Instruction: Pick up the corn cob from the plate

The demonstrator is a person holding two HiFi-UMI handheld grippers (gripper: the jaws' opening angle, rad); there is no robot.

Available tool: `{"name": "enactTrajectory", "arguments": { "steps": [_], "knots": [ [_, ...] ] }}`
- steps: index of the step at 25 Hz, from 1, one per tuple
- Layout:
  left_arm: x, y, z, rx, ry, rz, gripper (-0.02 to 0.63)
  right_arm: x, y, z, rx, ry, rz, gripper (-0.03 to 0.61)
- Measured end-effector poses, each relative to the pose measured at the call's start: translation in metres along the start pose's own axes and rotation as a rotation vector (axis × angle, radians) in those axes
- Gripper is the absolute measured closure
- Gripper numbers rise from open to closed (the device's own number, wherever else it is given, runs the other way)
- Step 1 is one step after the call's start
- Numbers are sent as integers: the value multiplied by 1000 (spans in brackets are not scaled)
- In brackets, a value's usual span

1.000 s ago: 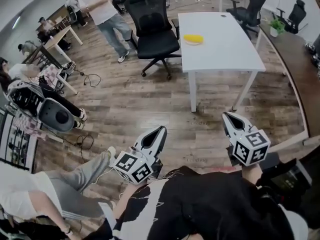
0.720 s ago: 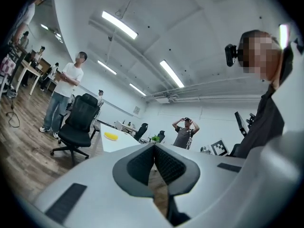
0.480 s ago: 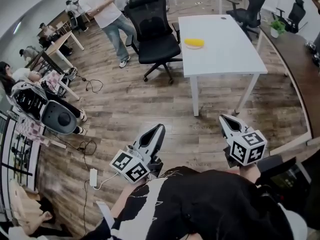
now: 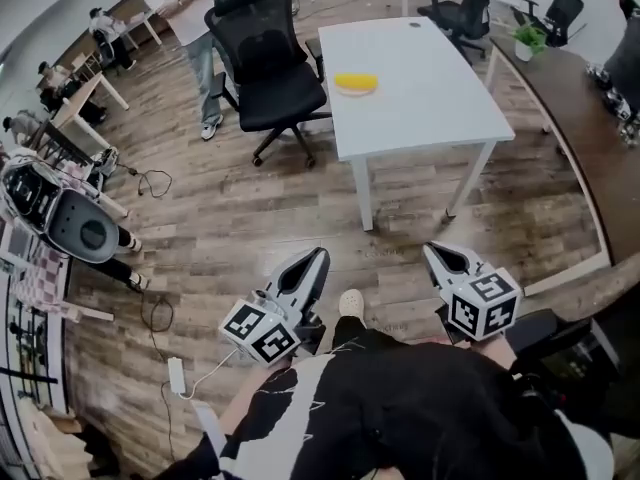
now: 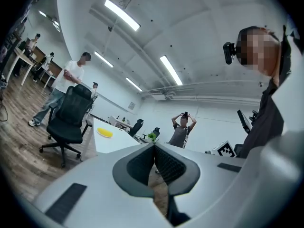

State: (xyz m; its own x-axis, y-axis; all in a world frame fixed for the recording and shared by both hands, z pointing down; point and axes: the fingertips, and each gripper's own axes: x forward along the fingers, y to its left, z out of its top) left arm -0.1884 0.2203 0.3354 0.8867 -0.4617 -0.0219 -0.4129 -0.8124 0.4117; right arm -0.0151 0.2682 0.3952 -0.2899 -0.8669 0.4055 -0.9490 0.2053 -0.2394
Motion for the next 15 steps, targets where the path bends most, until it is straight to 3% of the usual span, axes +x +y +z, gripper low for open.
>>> {"name": "enactTrajectory", "arguments": {
  "steps": [8,15],
  "knots": [
    [66,52,33,-6,31,-134,600,58,-39,44,93,-26,-74,563],
    [122,124,74,33,95,-239,600,114,-59,109,35,-60,-165,563]
  ]
}}
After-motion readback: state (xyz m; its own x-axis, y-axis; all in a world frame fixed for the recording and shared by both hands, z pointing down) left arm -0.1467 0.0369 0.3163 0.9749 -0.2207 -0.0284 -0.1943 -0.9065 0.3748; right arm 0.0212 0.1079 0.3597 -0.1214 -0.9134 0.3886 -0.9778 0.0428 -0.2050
